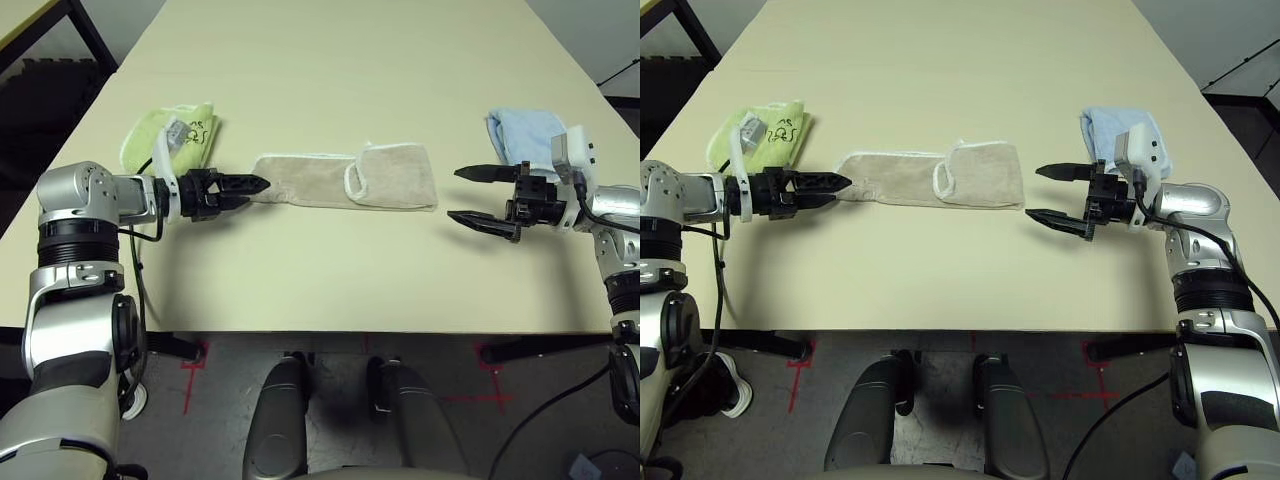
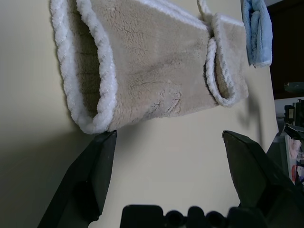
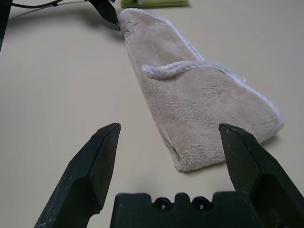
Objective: Fold the towel and set it aside.
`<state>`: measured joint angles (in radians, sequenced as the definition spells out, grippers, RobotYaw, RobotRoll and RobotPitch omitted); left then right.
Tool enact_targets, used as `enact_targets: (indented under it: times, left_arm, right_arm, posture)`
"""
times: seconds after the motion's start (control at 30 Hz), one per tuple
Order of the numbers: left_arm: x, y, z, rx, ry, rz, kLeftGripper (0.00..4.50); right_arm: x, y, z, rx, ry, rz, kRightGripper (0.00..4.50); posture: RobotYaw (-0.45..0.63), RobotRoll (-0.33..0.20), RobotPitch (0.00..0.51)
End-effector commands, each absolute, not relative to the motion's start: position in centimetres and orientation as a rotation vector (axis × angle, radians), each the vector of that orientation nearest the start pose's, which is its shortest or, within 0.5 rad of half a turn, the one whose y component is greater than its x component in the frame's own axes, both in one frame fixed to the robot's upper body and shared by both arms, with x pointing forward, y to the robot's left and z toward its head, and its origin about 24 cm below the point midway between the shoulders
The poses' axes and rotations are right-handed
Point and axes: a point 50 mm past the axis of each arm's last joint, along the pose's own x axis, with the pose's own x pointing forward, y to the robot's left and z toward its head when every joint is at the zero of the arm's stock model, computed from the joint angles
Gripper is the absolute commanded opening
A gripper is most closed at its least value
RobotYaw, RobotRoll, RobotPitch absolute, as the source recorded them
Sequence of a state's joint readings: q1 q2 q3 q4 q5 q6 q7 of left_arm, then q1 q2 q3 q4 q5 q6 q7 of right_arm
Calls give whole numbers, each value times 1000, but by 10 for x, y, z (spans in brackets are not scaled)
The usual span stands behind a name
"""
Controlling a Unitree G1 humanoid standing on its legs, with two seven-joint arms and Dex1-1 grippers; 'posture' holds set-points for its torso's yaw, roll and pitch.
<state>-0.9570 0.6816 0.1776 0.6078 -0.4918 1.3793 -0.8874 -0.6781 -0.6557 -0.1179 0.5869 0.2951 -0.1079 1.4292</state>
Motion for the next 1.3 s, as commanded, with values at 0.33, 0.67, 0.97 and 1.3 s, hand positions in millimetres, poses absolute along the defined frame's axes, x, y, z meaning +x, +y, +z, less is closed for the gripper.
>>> enact_targets:
  times: [0.33, 0.67, 0.97, 1.3]
  left_arm:
    - [336, 255, 170, -623, 752, -558, 4500]
    - [354, 244, 170, -708, 673, -502, 4500]
    - [359, 239, 169, -705, 676, -508, 4500]
    - [361, 243, 168, -707, 662, -469, 1628]
  right_arm:
    - [323, -251, 174, -422, -73, 1149, 4485]
    - [324, -251, 175, -434, -71, 1147, 4485]
    - [321, -254, 176, -447, -70, 1137, 4485]
    - [321, -252, 175, -450, -69, 1137, 4500]
  posture:
    - [83, 0, 195]
    - [76, 0, 193]
    - [63, 0, 186]
    - [65, 0, 181]
